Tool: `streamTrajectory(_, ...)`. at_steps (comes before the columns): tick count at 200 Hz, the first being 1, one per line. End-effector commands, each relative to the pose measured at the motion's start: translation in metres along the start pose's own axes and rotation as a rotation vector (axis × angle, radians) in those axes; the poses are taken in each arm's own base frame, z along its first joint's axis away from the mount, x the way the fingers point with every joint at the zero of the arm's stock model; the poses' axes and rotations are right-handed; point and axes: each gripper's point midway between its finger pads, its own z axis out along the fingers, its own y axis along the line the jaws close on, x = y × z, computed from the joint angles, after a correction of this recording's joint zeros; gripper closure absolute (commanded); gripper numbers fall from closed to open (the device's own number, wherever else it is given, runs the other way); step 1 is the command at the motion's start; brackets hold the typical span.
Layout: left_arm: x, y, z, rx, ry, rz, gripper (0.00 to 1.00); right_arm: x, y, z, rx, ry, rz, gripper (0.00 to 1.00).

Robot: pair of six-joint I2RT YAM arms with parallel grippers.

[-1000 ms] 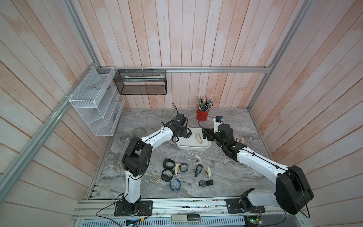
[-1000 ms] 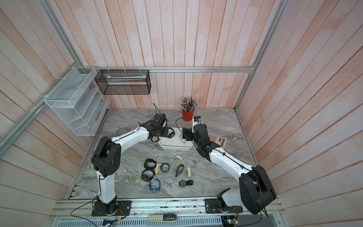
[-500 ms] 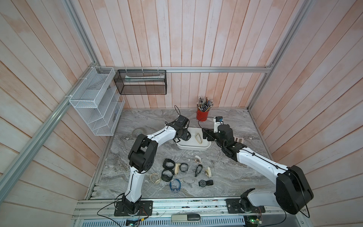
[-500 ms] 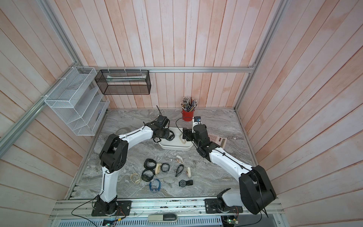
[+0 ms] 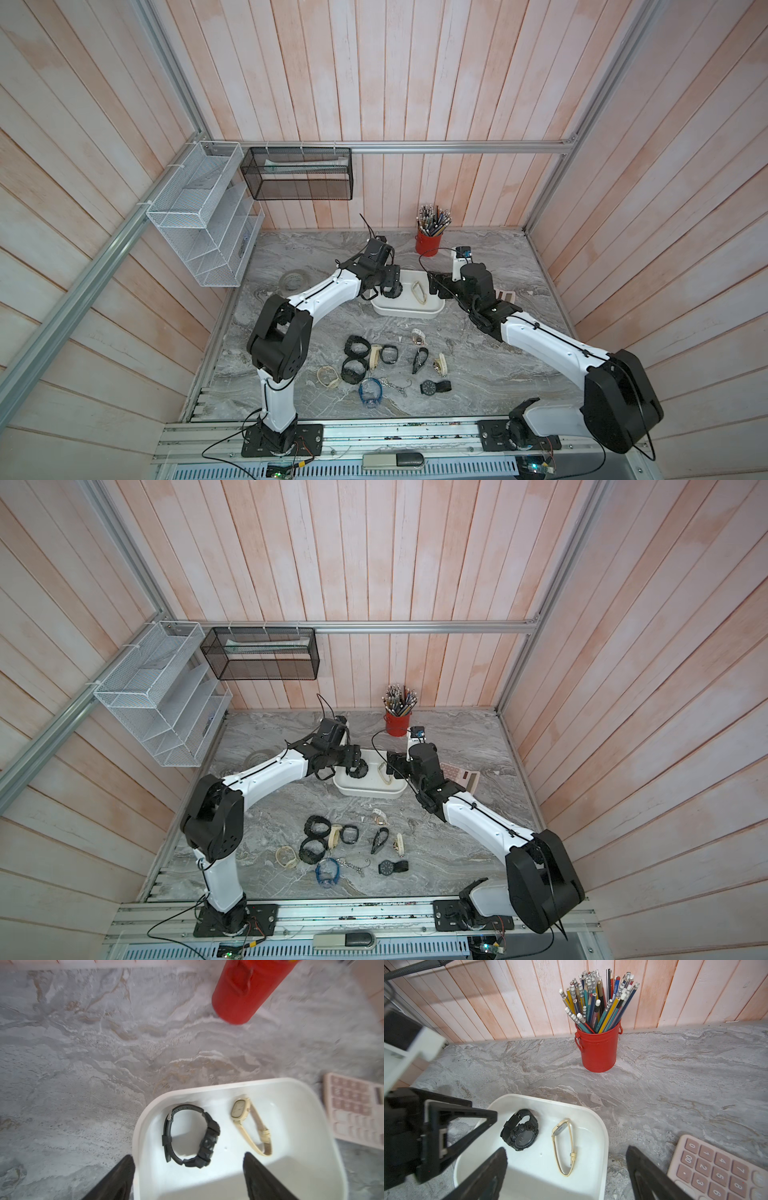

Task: Put the watch into the storage box
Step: Place the watch in the storage box, then pick up the watch at the center of the board.

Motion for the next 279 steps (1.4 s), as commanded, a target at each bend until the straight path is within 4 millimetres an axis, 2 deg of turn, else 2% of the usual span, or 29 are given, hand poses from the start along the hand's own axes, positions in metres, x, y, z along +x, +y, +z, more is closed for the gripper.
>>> streamTrajectory(1, -0.022, -0.002, -0.038, 0.078, -0.155, -0.034, 0.1, -0.009, -0.002, -0.002, 0.017, -0.01, -0.002, 0.09)
streamTrajectory(19, -0.017, 0.003, -0.074, 0.121, -0.284, -0.042, 0.07, -0.006, -0.004, -0.003, 0.028, -0.002, 0.007, 0.09)
streamTrajectory(33, 0.003, 0.015, -0.093, 0.135, -0.36, -0.072, 0.05, -0.003, -0.006, -0.002, 0.036, 0.006, 0.021, 0.09)
streamTrajectory(54, 0.031, 0.034, -0.111, 0.174, -0.405, -0.148, 0.05, 0.001, -0.006, 0.001, 0.042, 0.026, 0.036, 0.09)
streamTrajectory(62, 0.04, 0.04, -0.113, 0.185, -0.396, -0.177, 0.05, 0.004, -0.006, 0.003, 0.043, 0.037, 0.037, 0.09)
streamTrajectory(79, 0.045, 0.047, -0.116, 0.184, -0.386, -0.2, 0.05, 0.01, -0.005, 0.006, 0.042, 0.059, 0.046, 0.09)
streamTrajectory(112, 0.036, 0.053, -0.126, 0.149, -0.432, -0.205, 0.03, 0.028, -0.003, 0.004, 0.044, 0.13, 0.052, 0.09)
streamTrajectory(127, 0.034, 0.06, -0.129, 0.117, -0.453, -0.217, 0.03, 0.044, 0.0, -0.002, 0.047, 0.174, 0.06, 0.09)
streamTrajectory(185, 0.041, 0.066, -0.135, 0.115, -0.497, -0.246, 0.0, 0.128, 0.015, -0.046, 0.077, 0.445, -0.015, 0.12)
streamTrajectory(210, 0.041, 0.067, -0.136, 0.107, -0.498, -0.234, 0.0, 0.161, 0.016, -0.068, 0.082, 0.562, -0.006, 0.21)
streamTrajectory(244, 0.035, 0.067, -0.138, 0.105, -0.517, -0.224, 0.0, 0.184, 0.016, -0.096, 0.084, 0.643, 0.007, 0.36)
streamTrajectory(279, 0.036, 0.066, -0.135, 0.106, -0.507, -0.219, 0.0, 0.204, 0.018, -0.117, 0.064, 0.715, 0.015, 0.37)
